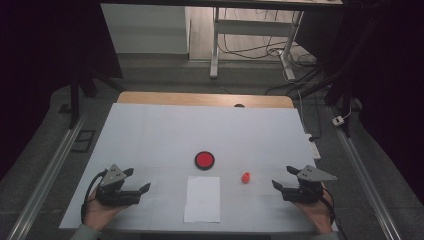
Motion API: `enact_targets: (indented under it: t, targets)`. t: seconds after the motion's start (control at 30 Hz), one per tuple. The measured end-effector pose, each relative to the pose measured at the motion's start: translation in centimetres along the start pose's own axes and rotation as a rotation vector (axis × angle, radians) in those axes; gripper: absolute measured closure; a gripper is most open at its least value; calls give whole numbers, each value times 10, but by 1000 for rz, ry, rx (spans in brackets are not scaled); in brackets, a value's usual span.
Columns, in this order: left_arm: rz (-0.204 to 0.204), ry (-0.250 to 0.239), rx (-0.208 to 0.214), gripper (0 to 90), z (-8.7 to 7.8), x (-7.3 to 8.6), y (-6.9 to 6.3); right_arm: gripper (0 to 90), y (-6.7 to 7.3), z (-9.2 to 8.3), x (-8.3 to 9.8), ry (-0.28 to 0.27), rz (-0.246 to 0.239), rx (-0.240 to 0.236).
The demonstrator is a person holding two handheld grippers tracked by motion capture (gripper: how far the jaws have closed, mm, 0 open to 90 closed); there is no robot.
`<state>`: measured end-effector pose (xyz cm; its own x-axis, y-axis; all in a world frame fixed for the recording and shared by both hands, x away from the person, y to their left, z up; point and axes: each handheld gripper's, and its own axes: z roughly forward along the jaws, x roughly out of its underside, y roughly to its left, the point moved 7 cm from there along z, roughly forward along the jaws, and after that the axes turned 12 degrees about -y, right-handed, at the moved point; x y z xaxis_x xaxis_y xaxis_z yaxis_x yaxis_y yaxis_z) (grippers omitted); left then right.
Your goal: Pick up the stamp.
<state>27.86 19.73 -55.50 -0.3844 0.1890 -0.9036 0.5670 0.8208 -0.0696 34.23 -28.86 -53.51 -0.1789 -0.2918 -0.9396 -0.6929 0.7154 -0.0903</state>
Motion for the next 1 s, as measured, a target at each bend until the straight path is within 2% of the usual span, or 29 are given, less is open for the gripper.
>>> enact_targets:
  t: [0.13, 0.27, 1.0]
  targets:
    - [9, 12, 15, 180, 3, 1, -2, 214, 1, -2, 0, 3, 2, -1]
    - [26, 15, 27, 177, 5, 0, -5, 221, -1, -5, 1, 6, 26, 2]
    - [20, 9, 34, 175, 6, 0, -3, 253, 2, -3, -5, -14, 35, 1]
